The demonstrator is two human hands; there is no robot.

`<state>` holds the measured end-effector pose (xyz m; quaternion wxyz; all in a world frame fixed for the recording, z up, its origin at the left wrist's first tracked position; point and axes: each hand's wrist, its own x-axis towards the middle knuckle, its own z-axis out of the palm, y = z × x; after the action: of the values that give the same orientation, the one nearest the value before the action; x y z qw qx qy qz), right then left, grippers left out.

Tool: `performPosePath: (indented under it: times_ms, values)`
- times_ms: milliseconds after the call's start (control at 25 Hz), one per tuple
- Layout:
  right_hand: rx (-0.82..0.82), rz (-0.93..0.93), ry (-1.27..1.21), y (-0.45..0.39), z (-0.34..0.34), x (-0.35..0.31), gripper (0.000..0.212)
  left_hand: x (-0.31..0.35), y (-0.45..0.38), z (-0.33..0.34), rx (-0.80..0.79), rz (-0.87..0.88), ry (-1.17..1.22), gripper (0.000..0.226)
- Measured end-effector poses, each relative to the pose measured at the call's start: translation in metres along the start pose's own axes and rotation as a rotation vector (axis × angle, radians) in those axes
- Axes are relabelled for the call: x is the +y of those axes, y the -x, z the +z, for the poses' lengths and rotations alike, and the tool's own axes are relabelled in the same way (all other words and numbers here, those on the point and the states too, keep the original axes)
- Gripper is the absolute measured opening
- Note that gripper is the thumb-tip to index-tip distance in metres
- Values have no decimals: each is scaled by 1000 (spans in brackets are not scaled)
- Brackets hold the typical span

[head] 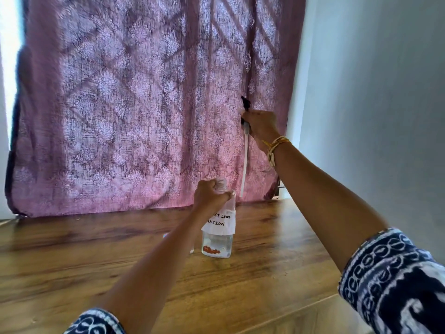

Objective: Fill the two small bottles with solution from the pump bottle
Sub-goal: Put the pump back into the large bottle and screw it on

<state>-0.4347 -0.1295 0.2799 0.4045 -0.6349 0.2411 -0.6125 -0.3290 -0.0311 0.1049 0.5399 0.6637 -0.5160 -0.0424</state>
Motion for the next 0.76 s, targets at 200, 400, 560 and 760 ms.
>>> performPosePath:
  times_ms: [200,400,560,760]
  values:
    - [99,-118,-99,10,23,-29,6,-4,-6,3,-4,-19,-29,50]
    - [110,-135,-145,12,34,-34,11,-6,-12,4,-20,-55,-39,53]
    - [117,-167,-157,13,36,-40,18,-8,-13,7,-12,-58,-50,53]
    - [93,-228,-85,12,36,-34,24,-10,-15,6,-9,-49,-38,52]
